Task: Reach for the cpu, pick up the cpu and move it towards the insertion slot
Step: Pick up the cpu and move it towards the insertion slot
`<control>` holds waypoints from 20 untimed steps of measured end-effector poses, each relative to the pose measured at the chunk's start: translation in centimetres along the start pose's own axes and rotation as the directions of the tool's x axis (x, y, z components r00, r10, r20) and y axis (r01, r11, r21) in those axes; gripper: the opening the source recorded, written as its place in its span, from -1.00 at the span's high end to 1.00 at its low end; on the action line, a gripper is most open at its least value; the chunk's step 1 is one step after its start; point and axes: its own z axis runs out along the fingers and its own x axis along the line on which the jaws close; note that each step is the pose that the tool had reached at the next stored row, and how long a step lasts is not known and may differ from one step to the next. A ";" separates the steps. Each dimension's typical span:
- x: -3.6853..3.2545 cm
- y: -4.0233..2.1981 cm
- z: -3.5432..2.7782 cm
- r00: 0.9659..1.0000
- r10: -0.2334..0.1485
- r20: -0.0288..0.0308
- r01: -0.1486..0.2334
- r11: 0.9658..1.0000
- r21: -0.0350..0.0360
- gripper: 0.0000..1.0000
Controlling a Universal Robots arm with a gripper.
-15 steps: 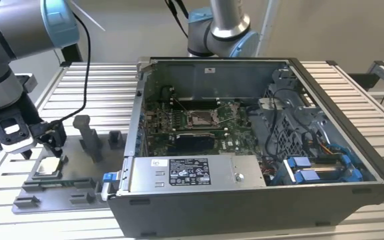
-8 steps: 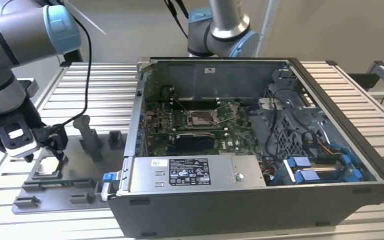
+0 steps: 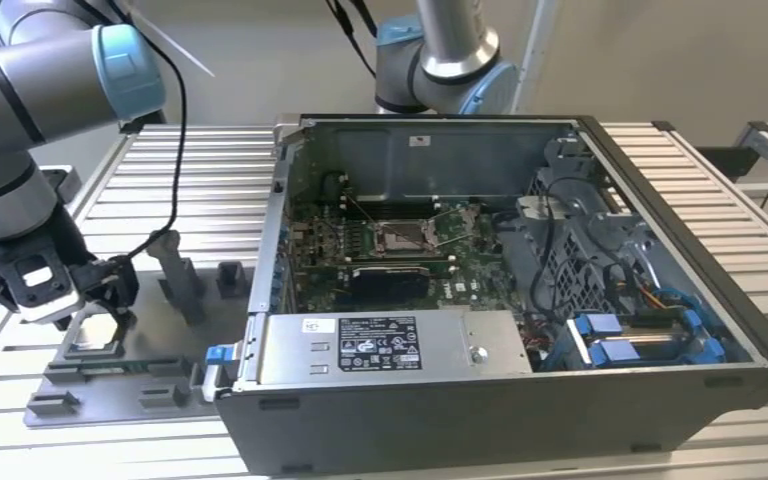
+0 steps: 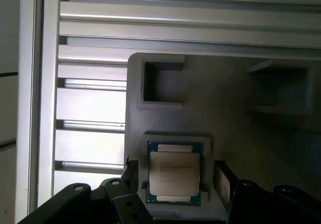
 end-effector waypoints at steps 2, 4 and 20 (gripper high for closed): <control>0.00 -0.01 0.20 1.000 0.000 0.000 0.000 1.000 0.000 -1.00; 0.00 -0.02 0.41 1.000 0.000 0.000 0.000 1.000 0.000 -1.00; 0.01 -0.34 0.94 1.000 0.000 0.000 0.000 1.000 0.000 -1.00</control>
